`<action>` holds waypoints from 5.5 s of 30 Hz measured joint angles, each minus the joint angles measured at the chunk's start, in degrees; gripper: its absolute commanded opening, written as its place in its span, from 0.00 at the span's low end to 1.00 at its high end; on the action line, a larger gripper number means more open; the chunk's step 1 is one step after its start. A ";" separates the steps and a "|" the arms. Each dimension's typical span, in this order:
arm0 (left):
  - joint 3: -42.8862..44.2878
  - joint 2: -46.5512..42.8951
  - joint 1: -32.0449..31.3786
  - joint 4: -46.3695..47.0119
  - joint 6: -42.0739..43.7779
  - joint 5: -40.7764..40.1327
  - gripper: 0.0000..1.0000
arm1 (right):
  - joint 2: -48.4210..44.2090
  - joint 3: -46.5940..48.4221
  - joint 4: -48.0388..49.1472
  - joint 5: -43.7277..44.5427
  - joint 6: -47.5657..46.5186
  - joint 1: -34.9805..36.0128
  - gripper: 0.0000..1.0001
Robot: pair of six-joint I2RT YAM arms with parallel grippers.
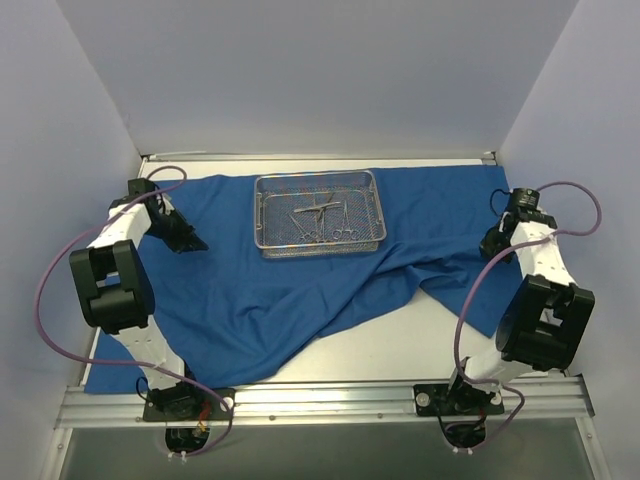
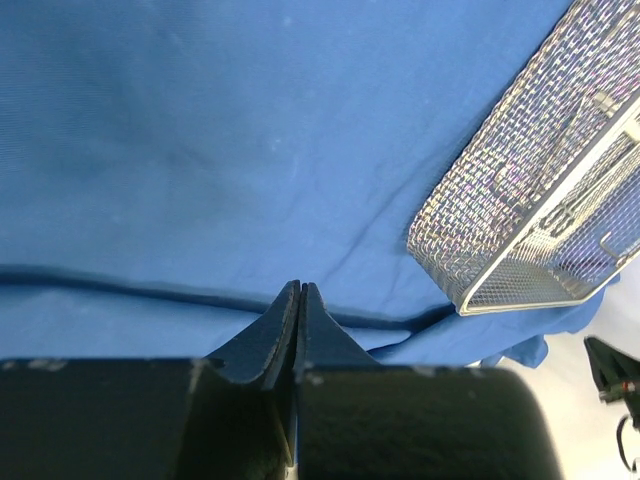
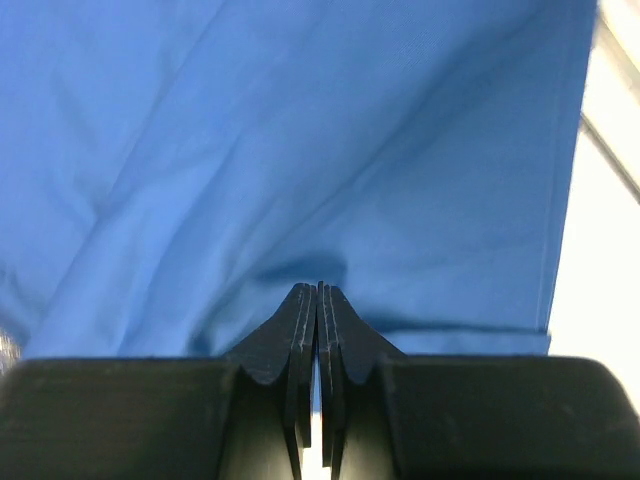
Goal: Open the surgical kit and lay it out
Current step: Smooth out the surgical kit at the center of the board.
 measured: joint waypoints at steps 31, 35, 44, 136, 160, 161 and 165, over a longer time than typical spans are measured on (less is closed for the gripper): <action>1.68 2.19 0.13 0.55 -0.09 2.27 0.02 | 15.85 -1.68 -11.98 22.58 9.38 -3.87 0.00; 1.68 2.19 0.87 0.55 0.07 2.23 0.02 | 15.19 1.22 -20.15 24.61 9.22 -3.48 0.00; 6.03 2.95 -0.20 -0.17 1.29 -0.15 0.02 | 16.65 32.26 -12.61 20.46 0.15 13.46 0.00; 35.06 20.57 -16.52 -11.61 1.44 -0.87 0.02 | 40.70 44.50 -0.15 -20.44 -2.80 21.09 0.00; 61.77 46.10 -15.82 -17.92 -9.05 -1.09 0.02 | 54.58 54.82 6.29 -21.49 4.24 20.98 0.00; 63.73 47.15 -15.76 -18.75 -9.64 -1.27 0.02 | 55.47 56.30 5.70 -21.20 4.76 21.05 0.00; 69.53 50.77 -15.26 -20.44 -12.50 0.37 0.02 | 60.65 64.94 5.14 -19.78 7.65 21.31 0.00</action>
